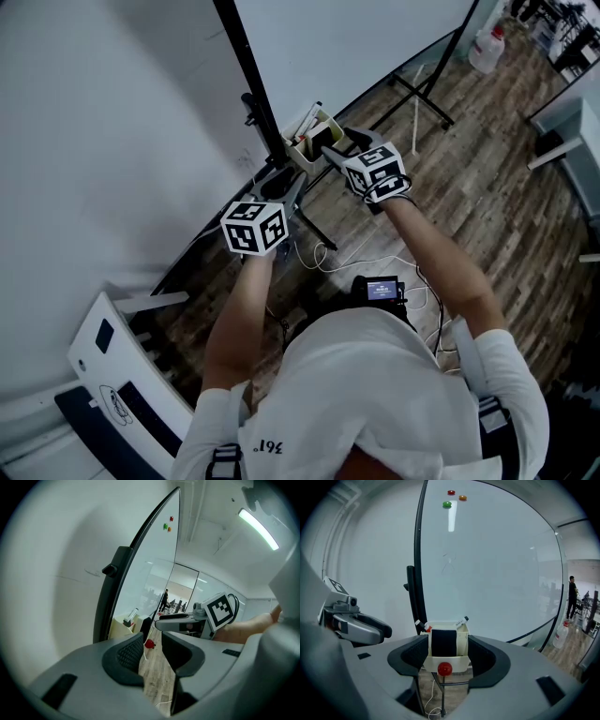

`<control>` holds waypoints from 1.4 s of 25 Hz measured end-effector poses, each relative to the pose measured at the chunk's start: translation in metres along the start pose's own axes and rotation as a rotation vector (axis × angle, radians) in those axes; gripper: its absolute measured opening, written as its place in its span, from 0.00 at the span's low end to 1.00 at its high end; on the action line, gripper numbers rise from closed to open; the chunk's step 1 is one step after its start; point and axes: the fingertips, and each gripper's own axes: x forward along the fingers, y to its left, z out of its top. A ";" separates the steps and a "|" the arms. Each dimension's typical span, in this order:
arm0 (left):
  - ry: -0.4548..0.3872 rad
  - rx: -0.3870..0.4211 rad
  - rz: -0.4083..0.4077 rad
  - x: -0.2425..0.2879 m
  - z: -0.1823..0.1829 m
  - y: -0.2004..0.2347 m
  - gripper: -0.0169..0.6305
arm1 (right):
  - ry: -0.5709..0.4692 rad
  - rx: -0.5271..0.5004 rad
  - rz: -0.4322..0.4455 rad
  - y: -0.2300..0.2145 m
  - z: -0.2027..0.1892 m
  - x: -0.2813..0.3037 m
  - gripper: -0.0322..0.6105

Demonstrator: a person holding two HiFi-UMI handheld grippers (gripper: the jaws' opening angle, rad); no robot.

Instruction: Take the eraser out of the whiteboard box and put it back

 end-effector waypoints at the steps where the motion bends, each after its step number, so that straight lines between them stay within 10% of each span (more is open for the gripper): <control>1: -0.001 0.000 -0.001 0.000 0.001 -0.001 0.22 | -0.004 0.000 -0.003 -0.001 0.002 -0.003 0.47; 19: -0.041 0.045 -0.064 0.000 0.031 -0.041 0.22 | -0.100 -0.025 -0.022 -0.007 0.032 -0.071 0.46; 35: -0.108 0.086 -0.104 -0.017 0.067 -0.072 0.22 | -0.197 -0.003 -0.087 -0.015 0.064 -0.133 0.19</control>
